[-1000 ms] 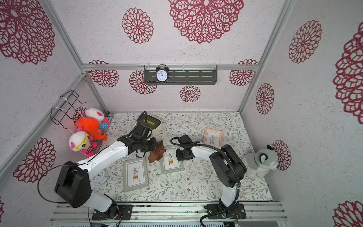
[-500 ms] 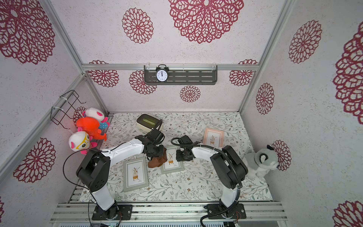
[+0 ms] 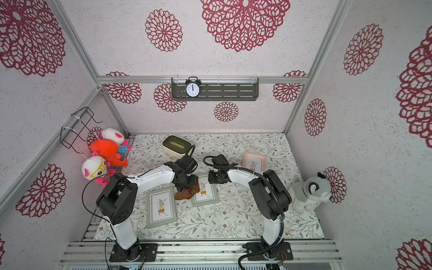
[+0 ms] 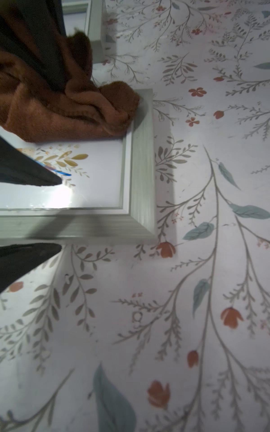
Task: Wipe the picture frame with a cloth
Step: Wipe the dirt from the picture frame.
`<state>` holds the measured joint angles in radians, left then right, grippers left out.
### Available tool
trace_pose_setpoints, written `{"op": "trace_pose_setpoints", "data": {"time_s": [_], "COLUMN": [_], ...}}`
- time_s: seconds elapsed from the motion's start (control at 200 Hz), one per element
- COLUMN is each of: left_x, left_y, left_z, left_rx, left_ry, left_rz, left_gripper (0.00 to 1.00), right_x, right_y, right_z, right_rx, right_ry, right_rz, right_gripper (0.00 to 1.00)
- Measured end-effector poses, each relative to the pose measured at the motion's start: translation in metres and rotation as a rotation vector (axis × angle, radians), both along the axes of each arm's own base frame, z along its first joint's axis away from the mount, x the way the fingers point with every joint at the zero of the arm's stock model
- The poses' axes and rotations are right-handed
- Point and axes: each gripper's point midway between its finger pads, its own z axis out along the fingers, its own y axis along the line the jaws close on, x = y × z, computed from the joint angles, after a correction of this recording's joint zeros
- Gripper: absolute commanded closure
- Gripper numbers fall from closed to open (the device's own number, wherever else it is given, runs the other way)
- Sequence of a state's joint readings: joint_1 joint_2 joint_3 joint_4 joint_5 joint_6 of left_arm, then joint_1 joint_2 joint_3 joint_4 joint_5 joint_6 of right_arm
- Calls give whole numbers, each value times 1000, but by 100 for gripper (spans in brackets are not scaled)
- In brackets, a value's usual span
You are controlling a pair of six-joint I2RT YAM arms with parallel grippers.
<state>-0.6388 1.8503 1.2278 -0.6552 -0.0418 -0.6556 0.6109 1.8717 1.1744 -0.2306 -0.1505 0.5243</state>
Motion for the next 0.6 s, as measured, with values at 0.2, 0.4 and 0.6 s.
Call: {"op": "trace_pose_setpoints", "data": {"time_s": [0.2, 0.4, 0.6], "left_x": [7, 18, 17], "left_y": [-4, -11, -15], "left_z": [-1, -2, -2], "left_rx": [13, 27, 32], "left_ry": [-11, -17, -24], "left_rz": [-12, -40, -64], "left_gripper": [100, 100, 100], "right_x": [4, 1, -2], "right_y": [-5, -12, -16], "right_z": [-13, -14, -14], "right_rx": [-21, 13, 37], "right_ry": [-2, -33, -45], "right_rz": [-21, -68, -105], "right_gripper": [74, 78, 79]}}
